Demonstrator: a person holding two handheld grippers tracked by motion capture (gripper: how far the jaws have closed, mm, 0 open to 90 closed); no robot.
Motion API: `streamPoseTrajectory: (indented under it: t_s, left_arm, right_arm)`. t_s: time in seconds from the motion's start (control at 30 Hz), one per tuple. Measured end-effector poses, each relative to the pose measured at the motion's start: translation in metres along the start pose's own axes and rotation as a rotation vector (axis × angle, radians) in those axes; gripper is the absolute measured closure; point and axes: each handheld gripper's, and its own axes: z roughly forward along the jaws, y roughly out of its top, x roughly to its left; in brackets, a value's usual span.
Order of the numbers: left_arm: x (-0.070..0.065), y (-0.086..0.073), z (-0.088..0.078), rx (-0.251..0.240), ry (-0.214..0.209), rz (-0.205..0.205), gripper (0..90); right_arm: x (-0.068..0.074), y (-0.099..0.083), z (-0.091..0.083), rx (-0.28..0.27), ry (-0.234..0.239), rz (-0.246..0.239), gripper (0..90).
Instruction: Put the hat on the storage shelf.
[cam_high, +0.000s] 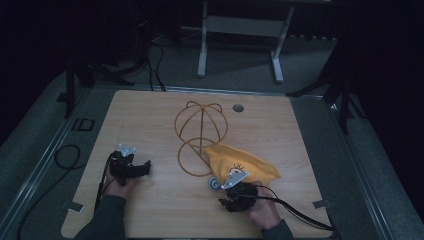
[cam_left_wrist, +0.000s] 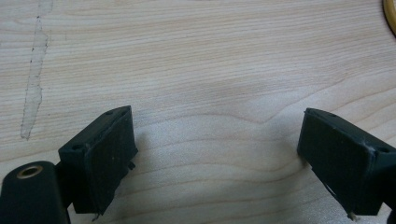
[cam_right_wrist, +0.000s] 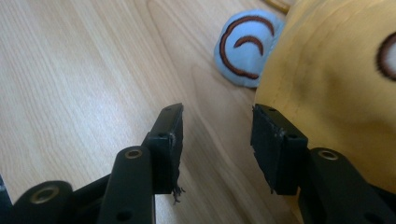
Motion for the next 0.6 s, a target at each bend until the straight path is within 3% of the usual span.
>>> streamPoseTrajectory:
  t_s: [0.2, 0.3, 0.33, 0.37, 0.4, 0.6]
  left_arm:
    - [0.000, 0.000, 0.000, 0.000, 0.000, 0.000, 11.5]
    - [0.000, 0.000, 0.000, 0.000, -0.001, 0.000, 11.5]
    - [0.000, 0.000, 0.000, 0.000, -0.001, 0.000, 11.4]
    - [0.000, 0.000, 0.000, 0.000, -0.001, 0.000, 11.5]
    - [0.000, 0.000, 0.000, 0.000, 0.000, 0.001, 11.5]
    - [0.000, 0.000, 0.000, 0.000, 0.000, 0.001, 11.4]
  right_arm:
    - [0.003, 0.004, -0.002, 0.006, -0.030, -0.018, 55.7]
    - [0.002, 0.004, -0.004, 0.016, -0.032, -0.037, 69.4]
    - [0.002, 0.004, -0.004, 0.016, -0.032, -0.037, 69.4]
    - [0.001, 0.005, -0.001, 0.030, -0.038, -0.048, 83.0]
    - [0.000, 0.005, 0.000, 0.040, -0.041, -0.051, 87.1]
    - [-0.007, 0.004, 0.006, 0.104, -0.073, -0.059, 90.0]
